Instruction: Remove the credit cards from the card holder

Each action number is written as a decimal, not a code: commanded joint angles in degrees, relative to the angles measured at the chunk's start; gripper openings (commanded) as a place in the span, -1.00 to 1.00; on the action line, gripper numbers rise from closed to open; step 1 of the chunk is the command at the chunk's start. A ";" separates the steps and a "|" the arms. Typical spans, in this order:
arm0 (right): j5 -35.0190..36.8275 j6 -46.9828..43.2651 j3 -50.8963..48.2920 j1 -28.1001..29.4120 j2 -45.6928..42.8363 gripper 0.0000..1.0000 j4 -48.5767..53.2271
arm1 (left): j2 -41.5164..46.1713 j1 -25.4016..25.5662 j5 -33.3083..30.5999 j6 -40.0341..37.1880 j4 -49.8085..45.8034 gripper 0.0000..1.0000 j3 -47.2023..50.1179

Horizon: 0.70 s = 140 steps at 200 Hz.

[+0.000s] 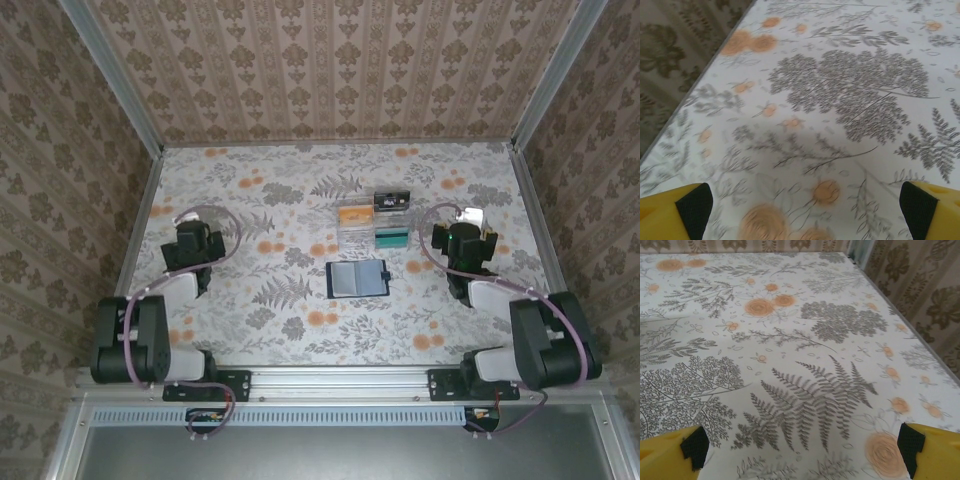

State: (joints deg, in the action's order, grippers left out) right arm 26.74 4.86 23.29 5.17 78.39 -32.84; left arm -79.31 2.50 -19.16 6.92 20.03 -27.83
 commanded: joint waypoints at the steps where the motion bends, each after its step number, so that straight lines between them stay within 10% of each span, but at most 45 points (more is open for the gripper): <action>1: -6.11 0.31 -0.20 -1.64 4.57 1.00 -12.50 | -3.49 -0.40 7.55 -6.80 13.27 1.00 -1.24; 50: -14.43 -2.40 -2.63 -2.20 9.42 1.00 -21.61 | -8.88 -1.50 15.07 -8.96 31.30 1.00 5.52; 140: -14.88 -1.95 -0.79 -2.62 9.19 1.00 -17.69 | -8.65 -0.84 15.11 -9.51 29.14 1.00 4.81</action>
State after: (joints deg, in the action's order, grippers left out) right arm 13.02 3.14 21.69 2.83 87.13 -48.36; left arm -87.79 1.48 -5.08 -1.23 46.89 -22.98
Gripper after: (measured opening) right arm 0.999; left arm 0.999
